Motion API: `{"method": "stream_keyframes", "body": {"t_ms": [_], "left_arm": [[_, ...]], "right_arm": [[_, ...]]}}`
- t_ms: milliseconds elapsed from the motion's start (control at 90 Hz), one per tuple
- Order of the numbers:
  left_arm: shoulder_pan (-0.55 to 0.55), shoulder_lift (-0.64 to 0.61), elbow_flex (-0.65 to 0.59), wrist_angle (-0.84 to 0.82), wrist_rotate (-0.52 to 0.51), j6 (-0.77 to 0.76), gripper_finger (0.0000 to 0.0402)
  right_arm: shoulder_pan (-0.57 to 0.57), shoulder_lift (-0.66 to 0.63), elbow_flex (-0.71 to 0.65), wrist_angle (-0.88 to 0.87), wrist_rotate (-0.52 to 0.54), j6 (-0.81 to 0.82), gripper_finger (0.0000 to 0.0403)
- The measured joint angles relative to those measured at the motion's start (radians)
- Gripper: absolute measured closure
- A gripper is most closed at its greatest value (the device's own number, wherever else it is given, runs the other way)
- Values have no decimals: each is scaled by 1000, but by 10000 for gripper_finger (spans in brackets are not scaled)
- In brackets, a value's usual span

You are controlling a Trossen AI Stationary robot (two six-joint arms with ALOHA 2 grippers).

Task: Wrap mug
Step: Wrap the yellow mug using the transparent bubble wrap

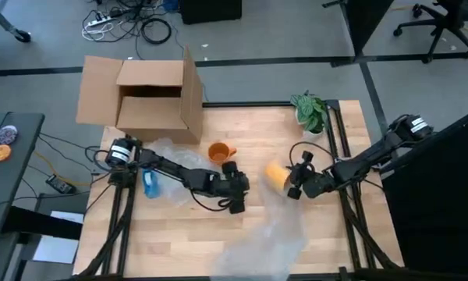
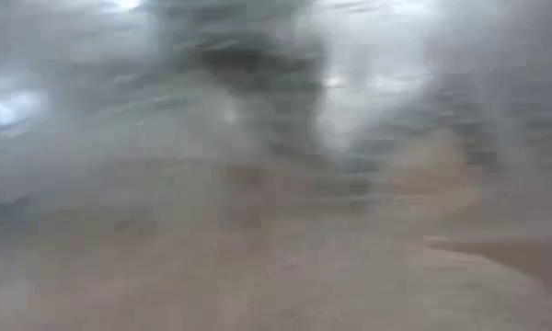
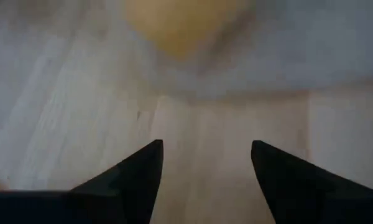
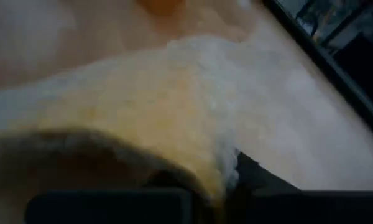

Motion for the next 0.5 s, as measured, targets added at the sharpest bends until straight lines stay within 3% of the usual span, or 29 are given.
{"method": "stream_keyframes", "body": {"t_ms": [222,500], "left_arm": [[2,8,0,58,-47,17,172],[2,72,0,267,-37,9,172]], "right_arm": [[-25,106,-1,143,196,-64,400],[-141,267,-1,258,386,151,402]]}}
